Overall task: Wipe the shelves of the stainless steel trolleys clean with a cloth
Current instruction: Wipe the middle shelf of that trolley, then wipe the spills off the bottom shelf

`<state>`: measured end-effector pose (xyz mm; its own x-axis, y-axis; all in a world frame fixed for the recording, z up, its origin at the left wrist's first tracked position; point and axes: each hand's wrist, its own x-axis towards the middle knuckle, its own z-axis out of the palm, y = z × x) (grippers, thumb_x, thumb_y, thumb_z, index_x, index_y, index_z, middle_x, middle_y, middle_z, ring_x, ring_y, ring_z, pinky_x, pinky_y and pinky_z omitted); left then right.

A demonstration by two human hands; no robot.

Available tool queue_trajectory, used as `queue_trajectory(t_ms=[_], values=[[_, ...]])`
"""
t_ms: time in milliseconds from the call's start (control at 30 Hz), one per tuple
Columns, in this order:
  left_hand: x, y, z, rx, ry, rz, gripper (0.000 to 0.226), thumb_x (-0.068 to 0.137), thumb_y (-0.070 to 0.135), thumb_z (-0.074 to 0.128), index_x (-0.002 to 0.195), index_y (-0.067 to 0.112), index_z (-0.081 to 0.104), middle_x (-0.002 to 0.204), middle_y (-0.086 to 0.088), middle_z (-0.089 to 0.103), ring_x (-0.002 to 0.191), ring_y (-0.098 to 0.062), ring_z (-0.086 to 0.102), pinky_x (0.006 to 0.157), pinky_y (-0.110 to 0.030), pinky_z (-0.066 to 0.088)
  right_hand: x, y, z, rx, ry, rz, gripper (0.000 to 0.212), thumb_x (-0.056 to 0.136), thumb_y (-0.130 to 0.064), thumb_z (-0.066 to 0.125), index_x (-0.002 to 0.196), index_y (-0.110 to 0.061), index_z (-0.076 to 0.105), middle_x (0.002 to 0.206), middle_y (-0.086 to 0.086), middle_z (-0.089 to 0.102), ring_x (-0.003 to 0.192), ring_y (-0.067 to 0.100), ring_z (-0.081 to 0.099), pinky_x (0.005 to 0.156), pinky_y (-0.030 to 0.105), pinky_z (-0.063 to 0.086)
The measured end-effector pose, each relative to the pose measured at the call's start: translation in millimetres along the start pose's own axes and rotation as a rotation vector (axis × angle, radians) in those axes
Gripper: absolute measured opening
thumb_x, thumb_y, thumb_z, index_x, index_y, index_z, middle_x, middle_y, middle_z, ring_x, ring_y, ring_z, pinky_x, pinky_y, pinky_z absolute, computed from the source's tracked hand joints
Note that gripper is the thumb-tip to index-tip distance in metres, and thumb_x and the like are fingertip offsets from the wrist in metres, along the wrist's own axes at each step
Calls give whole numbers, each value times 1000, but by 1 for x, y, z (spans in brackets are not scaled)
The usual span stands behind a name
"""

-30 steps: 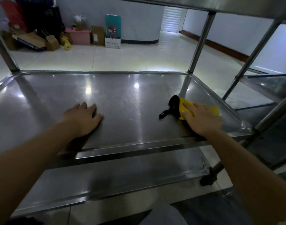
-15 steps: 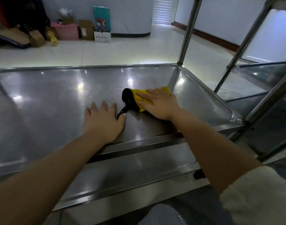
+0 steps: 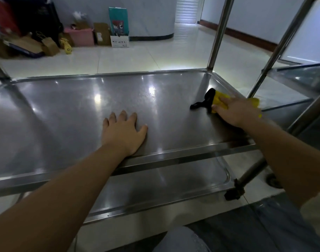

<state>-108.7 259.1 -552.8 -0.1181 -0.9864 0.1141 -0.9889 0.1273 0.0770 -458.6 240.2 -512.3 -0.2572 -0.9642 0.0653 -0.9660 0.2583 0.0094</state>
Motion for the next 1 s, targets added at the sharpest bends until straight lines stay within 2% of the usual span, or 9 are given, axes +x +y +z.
queue_trajectory(t_ms=[133, 267, 400, 500, 600, 700, 767, 867, 1000], values=[[1, -2, -2, 0, -20, 1, 73, 87, 67, 14, 149, 28, 24, 158, -9, 22, 144, -39, 15, 117, -52, 13, -61, -23, -3, 110, 4, -158, 71, 82, -76, 26, 142, -39, 33, 146, 9, 42, 131, 36, 39, 106, 56, 30], [-1, -5, -8, 39, -25, 16, 70, 88, 66, 15, 144, 28, 31, 152, -9, 32, 139, -39, 25, 113, -52, 21, -121, -51, -9, 137, -51, -296, 86, 69, -88, 15, 140, -44, 33, 145, -4, 41, 131, 27, 37, 101, 53, 37], [-5, -7, -19, 103, -30, 28, 65, 90, 62, 17, 134, 23, 43, 135, -11, 48, 121, -37, 44, 95, -47, 37, -162, -69, -8, 125, 58, -357, 60, 82, -72, 41, 137, -49, 35, 144, -13, 40, 132, 21, 32, 101, 51, 34], [-13, -1, -29, 162, -19, 38, 60, 94, 56, 20, 128, 16, 49, 125, -14, 54, 111, -34, 50, 81, -39, 39, -177, -71, -13, 43, 81, -430, 55, 90, -59, 45, 141, -45, 32, 142, -11, 42, 128, 22, 33, 97, 44, 35], [-30, -7, -38, 54, -105, 92, 57, 96, 58, 20, 125, 19, 51, 129, -11, 51, 118, -34, 47, 87, -42, 41, -189, -68, -22, 54, 106, -517, 48, 91, -42, 53, 138, -39, 43, 130, -6, 52, 118, 26, 42, 87, 39, 40], [-65, -30, -51, -157, -133, 235, 53, 93, 62, 20, 103, 25, 57, 104, 1, 59, 100, -23, 56, 79, -37, 45, -217, -71, -16, 124, 269, -646, 39, 85, -32, 65, 124, -28, 61, 118, -2, 63, 104, 32, 54, 69, 37, 43], [-98, -51, -55, -286, -28, 348, 44, 94, 59, 31, 99, 25, 59, 92, 6, 61, 88, -17, 57, 71, -29, 44, -237, -75, -3, 173, 338, -727, 38, 84, -31, 65, 122, -25, 62, 118, 0, 63, 103, 31, 57, 70, 36, 44], [-147, -82, -53, -347, 166, 548, 41, 98, 46, 42, 119, 20, 65, 114, 4, 67, 99, -9, 58, 83, -13, 40, -262, -88, 29, 144, 379, -841, 43, 84, -33, 60, 126, -26, 52, 122, 4, 62, 110, 29, 59, 77, 38, 44], [-184, -122, -11, -179, 263, 699, 36, 94, 30, 46, 112, 9, 70, 115, -7, 67, 113, -22, 58, 102, -31, 40, -273, -118, 83, 26, 208, -925, 54, 71, -31, 77, 123, -30, 59, 123, 4, 62, 114, 29, 59, 78, 46, 50]])
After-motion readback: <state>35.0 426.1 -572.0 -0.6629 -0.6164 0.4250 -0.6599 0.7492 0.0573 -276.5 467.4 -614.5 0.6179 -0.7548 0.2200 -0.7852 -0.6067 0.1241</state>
